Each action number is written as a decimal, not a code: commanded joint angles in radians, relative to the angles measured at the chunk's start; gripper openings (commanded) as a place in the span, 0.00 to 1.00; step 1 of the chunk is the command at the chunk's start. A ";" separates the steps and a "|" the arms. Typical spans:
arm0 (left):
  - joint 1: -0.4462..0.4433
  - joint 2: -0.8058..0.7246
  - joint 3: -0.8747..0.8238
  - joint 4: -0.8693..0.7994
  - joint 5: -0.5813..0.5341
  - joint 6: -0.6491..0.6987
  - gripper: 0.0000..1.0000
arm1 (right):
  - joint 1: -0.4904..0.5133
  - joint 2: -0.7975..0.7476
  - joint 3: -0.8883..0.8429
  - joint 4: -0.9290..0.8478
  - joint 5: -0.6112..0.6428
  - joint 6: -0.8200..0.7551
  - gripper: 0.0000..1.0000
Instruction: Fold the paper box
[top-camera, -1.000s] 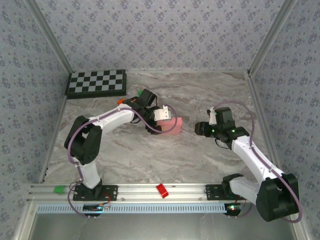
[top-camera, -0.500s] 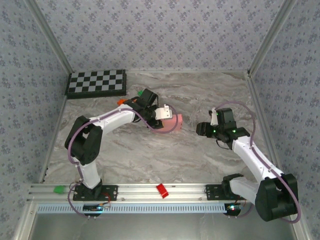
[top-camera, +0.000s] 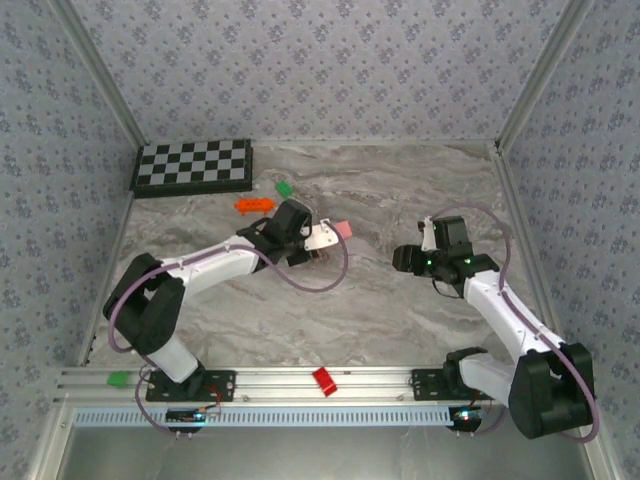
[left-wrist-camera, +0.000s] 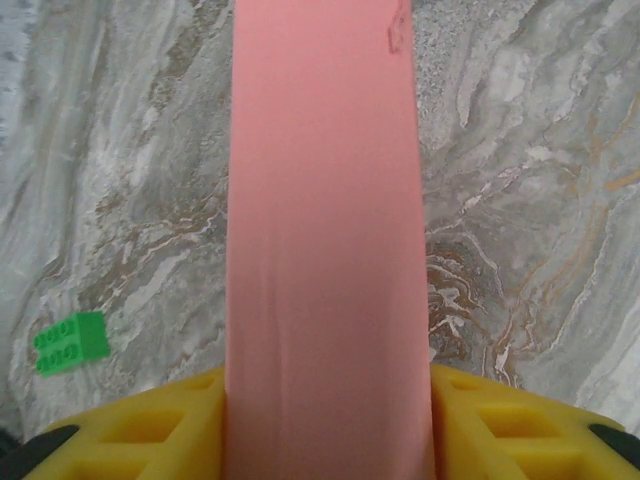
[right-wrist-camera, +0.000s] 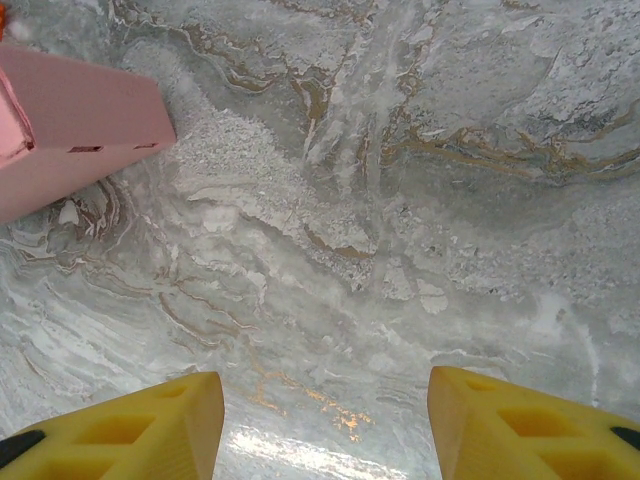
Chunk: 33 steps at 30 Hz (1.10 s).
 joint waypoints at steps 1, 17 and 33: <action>-0.053 -0.040 -0.062 0.172 -0.178 -0.037 0.47 | -0.009 0.015 -0.013 0.010 -0.013 0.003 0.58; -0.143 0.138 -0.156 0.547 -0.364 0.089 0.49 | -0.015 0.037 -0.009 0.020 -0.024 0.012 0.58; -0.151 0.145 -0.177 0.584 -0.296 0.055 0.87 | -0.025 0.054 -0.008 0.012 -0.022 0.006 0.58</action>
